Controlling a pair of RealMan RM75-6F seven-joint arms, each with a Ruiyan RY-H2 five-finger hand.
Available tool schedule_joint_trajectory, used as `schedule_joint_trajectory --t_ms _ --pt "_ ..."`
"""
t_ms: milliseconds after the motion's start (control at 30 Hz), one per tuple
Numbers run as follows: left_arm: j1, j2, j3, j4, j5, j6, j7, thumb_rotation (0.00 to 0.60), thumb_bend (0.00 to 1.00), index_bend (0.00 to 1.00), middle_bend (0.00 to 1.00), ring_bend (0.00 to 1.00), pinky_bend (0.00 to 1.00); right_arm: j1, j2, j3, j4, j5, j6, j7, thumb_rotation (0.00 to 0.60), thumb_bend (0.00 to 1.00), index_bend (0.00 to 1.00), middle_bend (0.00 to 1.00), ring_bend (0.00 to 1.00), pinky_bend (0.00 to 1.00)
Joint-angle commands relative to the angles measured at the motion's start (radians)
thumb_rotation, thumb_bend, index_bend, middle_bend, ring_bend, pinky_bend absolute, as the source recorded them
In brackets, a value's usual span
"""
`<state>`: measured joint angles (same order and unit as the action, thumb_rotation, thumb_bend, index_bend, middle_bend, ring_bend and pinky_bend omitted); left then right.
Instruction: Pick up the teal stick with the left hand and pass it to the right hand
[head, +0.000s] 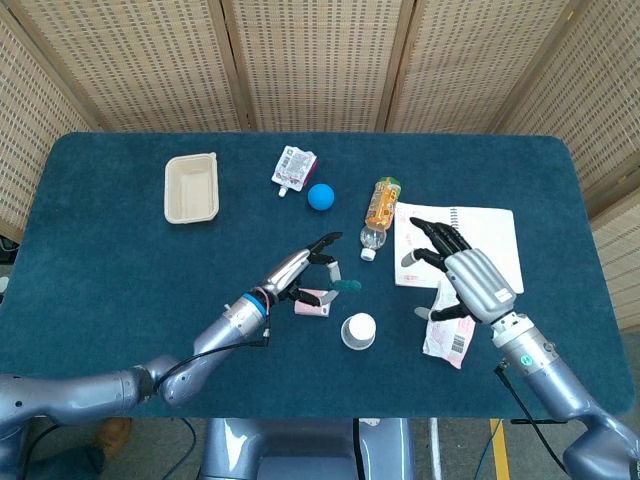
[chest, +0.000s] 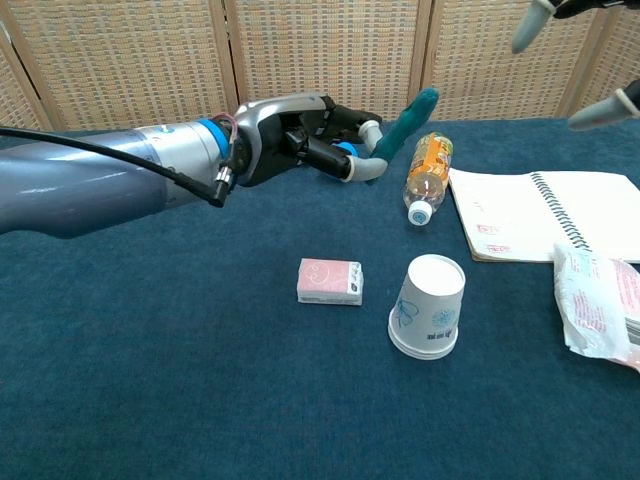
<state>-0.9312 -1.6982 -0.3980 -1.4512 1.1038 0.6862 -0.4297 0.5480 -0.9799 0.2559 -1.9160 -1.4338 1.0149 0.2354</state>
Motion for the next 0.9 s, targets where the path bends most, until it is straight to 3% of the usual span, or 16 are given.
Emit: schedule_joint_trajectory --t_ms 33,500,900 --pt "-0.027 -0.020 -0.018 0.017 -0.025 -0.013 0.007 0.600 0.55 0.69 0.00 0.00 0.00 0.041 -0.015 0.019 -0.016 0.047 -0.042 -0.035 0.600 0.29 0.40 0.00 0.00 0.00" --pt "-0.086 -0.056 -0.038 0.032 -0.098 -0.014 0.060 0.600 0.55 0.69 0.00 0.00 0.00 0.129 -0.090 0.048 -0.015 0.189 -0.079 -0.153 0.600 0.36 0.45 0.00 0.00 0.00" --pt "-0.091 -0.063 -0.038 0.046 -0.110 -0.015 0.053 0.600 0.55 0.69 0.00 0.00 0.00 0.144 -0.090 0.041 -0.001 0.211 -0.081 -0.163 0.600 0.40 0.49 0.00 0.00 0.00"
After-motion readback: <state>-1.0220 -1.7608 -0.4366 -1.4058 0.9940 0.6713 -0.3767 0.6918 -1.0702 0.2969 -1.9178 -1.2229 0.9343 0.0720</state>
